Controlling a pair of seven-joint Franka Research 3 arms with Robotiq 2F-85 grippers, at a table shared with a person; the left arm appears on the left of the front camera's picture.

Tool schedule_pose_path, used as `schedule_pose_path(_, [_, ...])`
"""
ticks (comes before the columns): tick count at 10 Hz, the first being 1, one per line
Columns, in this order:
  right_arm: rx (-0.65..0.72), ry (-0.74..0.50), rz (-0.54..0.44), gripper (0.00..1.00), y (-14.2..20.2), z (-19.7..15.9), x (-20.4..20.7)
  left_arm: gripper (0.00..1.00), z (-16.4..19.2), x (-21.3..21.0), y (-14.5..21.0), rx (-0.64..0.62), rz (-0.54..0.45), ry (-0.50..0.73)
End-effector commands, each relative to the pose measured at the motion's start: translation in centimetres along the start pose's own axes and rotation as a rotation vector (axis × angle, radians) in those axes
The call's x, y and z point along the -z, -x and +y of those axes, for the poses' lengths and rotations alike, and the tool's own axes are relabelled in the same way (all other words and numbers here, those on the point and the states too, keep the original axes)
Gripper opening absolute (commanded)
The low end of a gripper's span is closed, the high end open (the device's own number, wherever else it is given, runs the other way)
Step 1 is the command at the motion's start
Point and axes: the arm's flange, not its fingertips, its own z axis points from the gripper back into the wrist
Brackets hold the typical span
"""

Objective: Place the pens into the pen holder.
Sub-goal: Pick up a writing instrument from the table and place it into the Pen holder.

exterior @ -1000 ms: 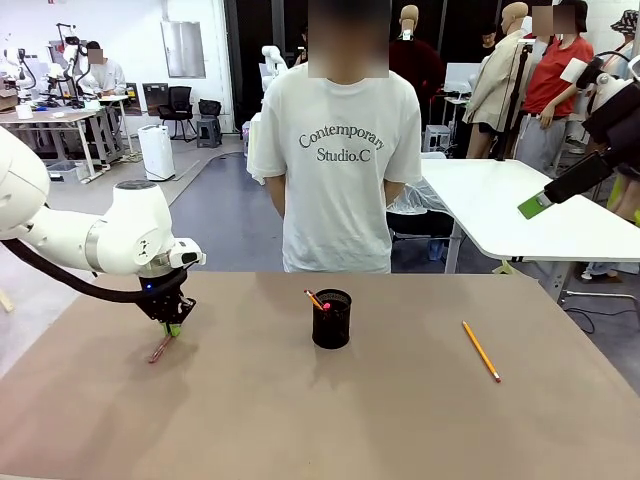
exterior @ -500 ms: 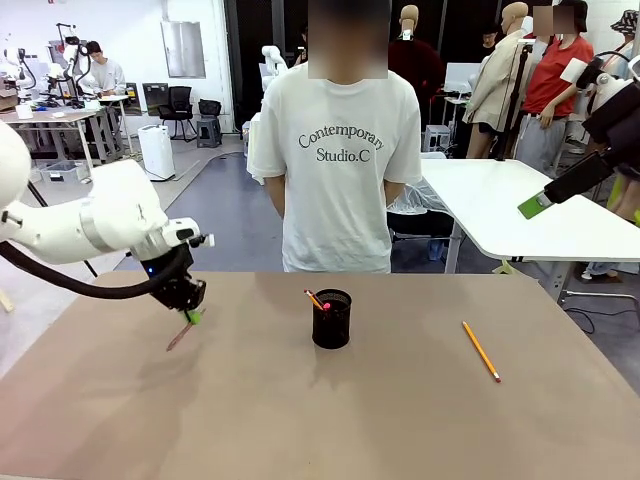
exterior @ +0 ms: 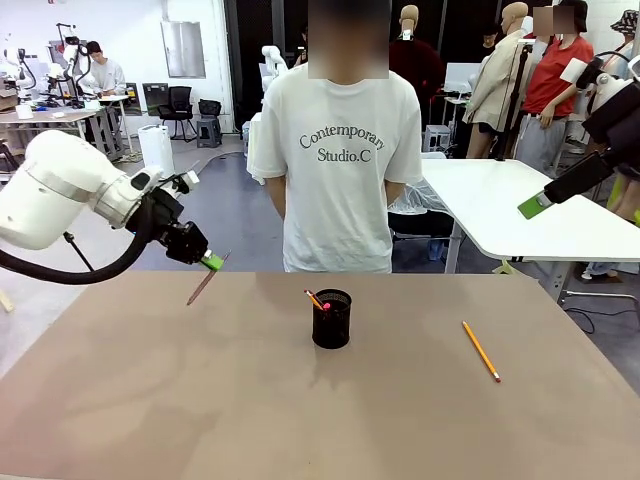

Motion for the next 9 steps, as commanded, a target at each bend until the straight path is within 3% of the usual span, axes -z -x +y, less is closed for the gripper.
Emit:
schedule_pose_path(1, [0.006, -0.011, -0.007, 1.0, -0.1, 0.1, 0.0, 0.0, -0.1, -0.1, 1.2, 0.088, -0.223, 0.038])
schedule_pose_path(5, [0.006, -0.011, -0.007, 1.0, -0.1, 0.1, 0.0, 0.0, -3.4, 0.4, 2.6, 0.417, -0.451, -0.114])
schedule_pose_path(7, [0.006, -0.011, -0.007, 1.0, -0.1, 0.1, 0.0, 0.0, -5.3, 1.1, 3.5, 0.542, -0.398, -0.139])
schedule_pose_path(8, [0.006, -0.011, -0.007, 1.0, -0.1, 0.1, 0.0, 0.0, -5.4, 0.9, 3.9, 0.507, -0.349, -0.096])
schedule_pose_path(9, [0.006, -0.011, -0.007, 1.0, -0.1, 0.1, 0.0, 0.0, -4.6, 0.3, 2.1, 0.487, -0.397, -0.128])
